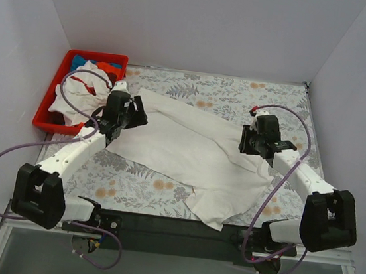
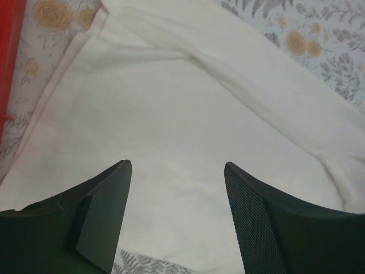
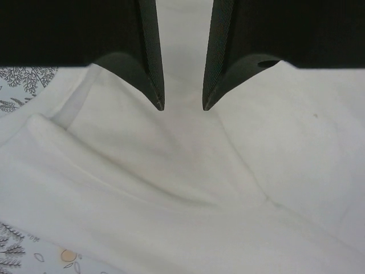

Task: Fold and stack the t-shirts
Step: Fold the tshirt

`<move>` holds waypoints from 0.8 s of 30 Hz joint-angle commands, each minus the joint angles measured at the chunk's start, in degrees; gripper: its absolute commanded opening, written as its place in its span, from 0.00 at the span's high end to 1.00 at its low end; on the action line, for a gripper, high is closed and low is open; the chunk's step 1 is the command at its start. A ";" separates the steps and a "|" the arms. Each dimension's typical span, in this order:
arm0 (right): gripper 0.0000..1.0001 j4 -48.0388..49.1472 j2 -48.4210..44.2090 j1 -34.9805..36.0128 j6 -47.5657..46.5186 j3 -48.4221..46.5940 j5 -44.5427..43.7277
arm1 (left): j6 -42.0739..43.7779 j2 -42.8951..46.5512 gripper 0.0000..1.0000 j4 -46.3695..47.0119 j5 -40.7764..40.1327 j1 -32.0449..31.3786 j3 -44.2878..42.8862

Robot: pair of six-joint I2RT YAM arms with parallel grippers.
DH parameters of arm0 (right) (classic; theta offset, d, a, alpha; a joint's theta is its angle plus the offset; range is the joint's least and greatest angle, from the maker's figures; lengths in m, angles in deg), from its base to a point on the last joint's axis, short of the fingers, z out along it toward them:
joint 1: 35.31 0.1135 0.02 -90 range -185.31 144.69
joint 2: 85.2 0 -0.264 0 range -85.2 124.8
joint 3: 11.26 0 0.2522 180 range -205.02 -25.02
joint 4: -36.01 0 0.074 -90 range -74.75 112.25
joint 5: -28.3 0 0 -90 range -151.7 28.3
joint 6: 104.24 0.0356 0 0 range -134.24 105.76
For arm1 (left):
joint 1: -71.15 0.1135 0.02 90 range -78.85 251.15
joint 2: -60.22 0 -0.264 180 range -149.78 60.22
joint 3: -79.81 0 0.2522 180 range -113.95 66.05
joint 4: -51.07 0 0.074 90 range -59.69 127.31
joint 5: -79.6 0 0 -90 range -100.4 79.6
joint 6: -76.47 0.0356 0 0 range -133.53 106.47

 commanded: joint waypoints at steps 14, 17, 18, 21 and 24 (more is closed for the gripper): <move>0.64 -4.85 12.82 15.07 -3.80 -4.83 -14.00 | 0.56 12.21 0.36 0.82 -6.07 -0.54 14.32; 0.65 -4.94 14.32 15.25 -3.18 -4.75 -16.55 | 0.48 12.21 0.37 0.83 -5.90 -0.54 14.94; 0.67 -4.85 15.02 15.25 -3.09 -4.75 -16.82 | 0.48 12.21 0.36 0.83 -5.81 -0.54 15.03; 0.68 -4.68 16.08 15.42 -3.27 -5.01 -16.91 | 0.56 11.86 0.37 0.74 -5.98 -0.54 14.68; 0.72 -4.42 16.52 15.60 -3.36 -5.18 -16.82 | 0.65 11.16 0.37 0.74 -5.63 -0.54 14.59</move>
